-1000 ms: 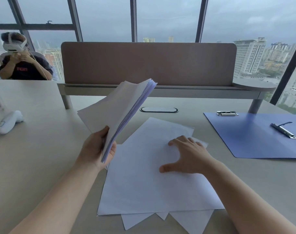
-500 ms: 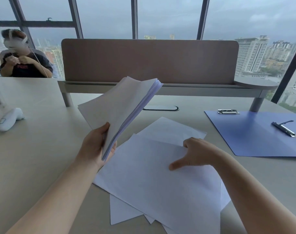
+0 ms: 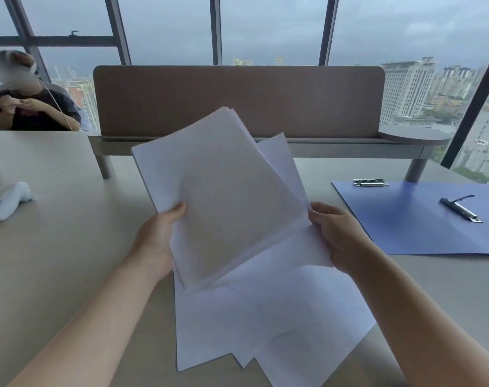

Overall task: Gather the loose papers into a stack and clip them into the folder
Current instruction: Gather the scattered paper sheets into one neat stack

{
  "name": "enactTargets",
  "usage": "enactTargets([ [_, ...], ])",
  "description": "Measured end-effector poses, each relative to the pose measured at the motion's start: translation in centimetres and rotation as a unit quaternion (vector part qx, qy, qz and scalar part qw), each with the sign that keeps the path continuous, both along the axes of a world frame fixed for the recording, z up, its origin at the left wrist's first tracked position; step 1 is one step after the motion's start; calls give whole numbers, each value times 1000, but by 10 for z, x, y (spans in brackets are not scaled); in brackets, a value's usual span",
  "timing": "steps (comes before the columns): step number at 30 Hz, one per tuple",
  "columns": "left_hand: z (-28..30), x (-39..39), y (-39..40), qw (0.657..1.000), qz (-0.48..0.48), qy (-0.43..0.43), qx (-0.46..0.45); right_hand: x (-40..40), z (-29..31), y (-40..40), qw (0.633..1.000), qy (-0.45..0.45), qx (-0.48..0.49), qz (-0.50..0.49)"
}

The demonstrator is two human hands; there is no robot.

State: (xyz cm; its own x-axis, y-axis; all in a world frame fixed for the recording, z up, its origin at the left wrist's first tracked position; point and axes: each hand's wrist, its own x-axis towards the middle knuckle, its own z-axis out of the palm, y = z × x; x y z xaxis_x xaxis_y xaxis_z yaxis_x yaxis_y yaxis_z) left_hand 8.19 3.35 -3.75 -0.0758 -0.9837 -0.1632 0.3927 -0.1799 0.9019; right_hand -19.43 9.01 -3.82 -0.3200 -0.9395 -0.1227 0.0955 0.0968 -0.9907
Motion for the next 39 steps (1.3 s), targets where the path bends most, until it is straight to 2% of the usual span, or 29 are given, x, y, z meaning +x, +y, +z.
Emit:
enactTargets([
  [11,-7,-7,0,994,-21,-67,-83,19,3,9,988,-106,-41,109],
  [16,-12,-2,-5,968,-4,-180,-176,21,5,11,981,-99,-62,155],
  [20,-13,1,-11,985,2,-108,-131,22,3,8,990,-72,-45,115],
  [22,-11,4,-14,996,-6,-43,-83,20,0,3,998,-17,-31,58],
  [24,-11,7,-15,999,-34,34,-25,15,-4,0,986,166,-17,-3],
  [26,-12,14,-15,988,-30,146,25,12,-9,2,914,404,45,10],
  [28,-19,21,-21,965,-23,257,46,18,-14,9,827,537,148,76],
  [29,-24,25,-25,954,-25,297,45,22,-18,12,795,569,177,112],
  [31,-32,29,-30,945,-7,325,41,28,-25,13,762,596,197,163],
  [35,-14,18,-13,966,-17,253,44,20,-28,10,760,583,169,233],
  [39,-7,8,-1,974,-63,216,20,3,-27,7,770,560,68,299],
])
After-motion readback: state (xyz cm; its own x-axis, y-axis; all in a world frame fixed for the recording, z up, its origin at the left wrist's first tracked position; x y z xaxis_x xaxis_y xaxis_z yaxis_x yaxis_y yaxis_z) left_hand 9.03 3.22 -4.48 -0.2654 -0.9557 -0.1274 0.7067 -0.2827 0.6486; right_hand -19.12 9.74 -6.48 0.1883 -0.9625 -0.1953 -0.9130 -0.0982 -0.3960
